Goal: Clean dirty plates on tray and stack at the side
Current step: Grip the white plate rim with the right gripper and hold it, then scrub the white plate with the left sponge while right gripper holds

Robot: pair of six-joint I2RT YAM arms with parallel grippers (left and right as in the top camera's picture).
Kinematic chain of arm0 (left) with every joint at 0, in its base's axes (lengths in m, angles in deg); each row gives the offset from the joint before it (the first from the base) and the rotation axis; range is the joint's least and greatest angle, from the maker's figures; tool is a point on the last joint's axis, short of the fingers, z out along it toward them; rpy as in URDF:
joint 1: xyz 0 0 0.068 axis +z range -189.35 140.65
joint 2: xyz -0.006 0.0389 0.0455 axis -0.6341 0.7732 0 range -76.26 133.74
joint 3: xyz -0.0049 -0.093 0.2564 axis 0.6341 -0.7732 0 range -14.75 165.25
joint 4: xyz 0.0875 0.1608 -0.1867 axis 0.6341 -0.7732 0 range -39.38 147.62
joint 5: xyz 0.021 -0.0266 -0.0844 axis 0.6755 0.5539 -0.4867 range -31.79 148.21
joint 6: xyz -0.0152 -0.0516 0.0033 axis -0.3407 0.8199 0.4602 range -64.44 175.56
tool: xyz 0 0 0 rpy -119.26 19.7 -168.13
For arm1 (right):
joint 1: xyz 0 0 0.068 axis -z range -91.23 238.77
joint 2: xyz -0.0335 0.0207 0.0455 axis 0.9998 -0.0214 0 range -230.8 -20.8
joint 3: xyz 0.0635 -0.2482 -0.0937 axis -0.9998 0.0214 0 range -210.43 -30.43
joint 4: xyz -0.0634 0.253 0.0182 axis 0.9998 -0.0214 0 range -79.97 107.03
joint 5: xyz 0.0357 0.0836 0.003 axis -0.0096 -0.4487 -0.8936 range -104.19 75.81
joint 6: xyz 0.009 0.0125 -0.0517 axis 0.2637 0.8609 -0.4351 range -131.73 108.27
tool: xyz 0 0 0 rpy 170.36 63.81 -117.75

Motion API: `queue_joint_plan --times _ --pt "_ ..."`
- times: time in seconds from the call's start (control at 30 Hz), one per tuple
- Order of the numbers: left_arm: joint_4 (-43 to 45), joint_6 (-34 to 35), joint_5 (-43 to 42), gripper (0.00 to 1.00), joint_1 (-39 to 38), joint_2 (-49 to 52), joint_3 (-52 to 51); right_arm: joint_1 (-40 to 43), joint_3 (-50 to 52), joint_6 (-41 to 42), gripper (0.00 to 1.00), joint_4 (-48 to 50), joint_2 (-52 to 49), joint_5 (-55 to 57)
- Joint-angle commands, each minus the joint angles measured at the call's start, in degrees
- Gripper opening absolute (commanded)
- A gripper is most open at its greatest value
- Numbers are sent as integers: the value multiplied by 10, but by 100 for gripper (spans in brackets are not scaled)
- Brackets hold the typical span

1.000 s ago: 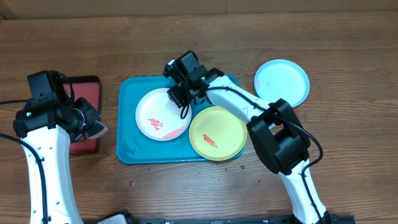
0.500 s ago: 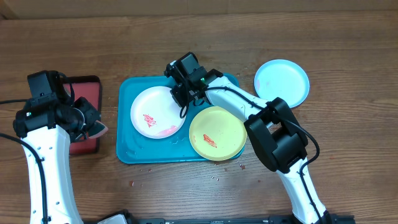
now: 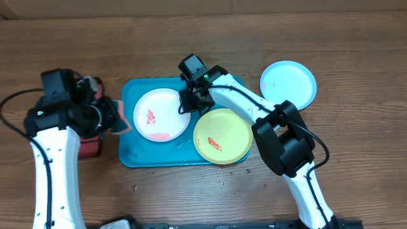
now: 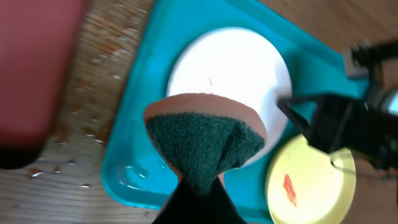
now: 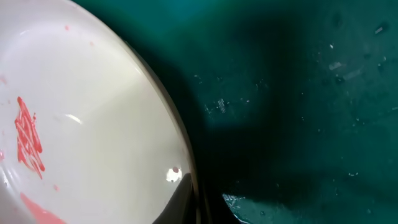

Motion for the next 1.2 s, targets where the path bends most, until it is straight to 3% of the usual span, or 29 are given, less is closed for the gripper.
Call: queue_joint_plan --times 0.0,0.17,0.37,0.6,0.83,1.17 --pt "0 -25 -20 4 -42 0 -3 -1 10 49 4 -14 -18 4" --pt "31 -25 9 4 -89 8 -3 -2 10 130 4 -20 -18 -43" --pt "87 15 9 4 -125 63 -3 0 10 130 4 -29 -18 -33" --pt "179 63 9 5 -149 201 -3 0 10 130 4 -29 -18 -19" --pt "246 66 16 4 -149 306 -3 0 10 130 4 -33 -18 54" --pt "200 30 250 4 -148 374 -3 0 10 130 4 -34 -18 61"
